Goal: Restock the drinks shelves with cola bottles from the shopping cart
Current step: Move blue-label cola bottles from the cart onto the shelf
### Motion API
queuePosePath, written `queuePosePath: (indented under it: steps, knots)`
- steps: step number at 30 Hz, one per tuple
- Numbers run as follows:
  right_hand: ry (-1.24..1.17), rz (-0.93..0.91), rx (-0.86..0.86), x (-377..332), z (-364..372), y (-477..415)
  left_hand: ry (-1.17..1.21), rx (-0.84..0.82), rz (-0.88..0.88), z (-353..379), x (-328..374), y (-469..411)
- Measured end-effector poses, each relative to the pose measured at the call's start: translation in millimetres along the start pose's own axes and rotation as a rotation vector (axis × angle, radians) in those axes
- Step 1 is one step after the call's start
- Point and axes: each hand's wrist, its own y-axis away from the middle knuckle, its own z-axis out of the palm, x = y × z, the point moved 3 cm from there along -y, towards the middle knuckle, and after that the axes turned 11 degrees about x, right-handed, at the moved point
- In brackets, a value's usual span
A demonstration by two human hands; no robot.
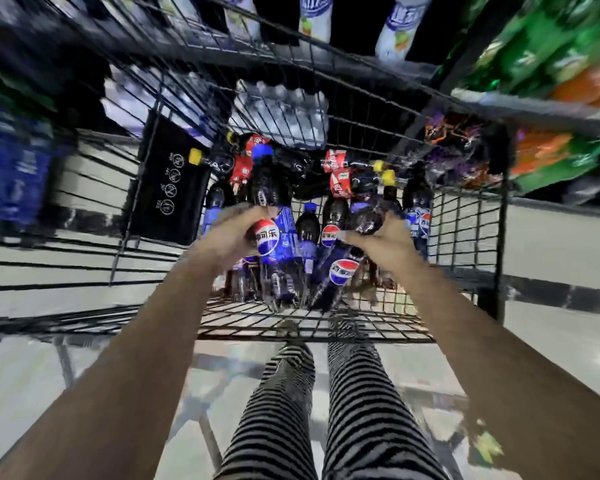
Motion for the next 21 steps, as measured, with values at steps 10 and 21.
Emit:
queuePosePath:
  steps: [10,21]
  knots:
    - [0.14,-0.172,0.23,-57.5,-99.6,87.6,-0.173,-0.2,0.32,46.7,69.9,100.2]
    - [0.208,-0.337,0.411,-104.3,-243.0,147.4,-0.289,-0.341,0.497,130.8,113.6,198.6]
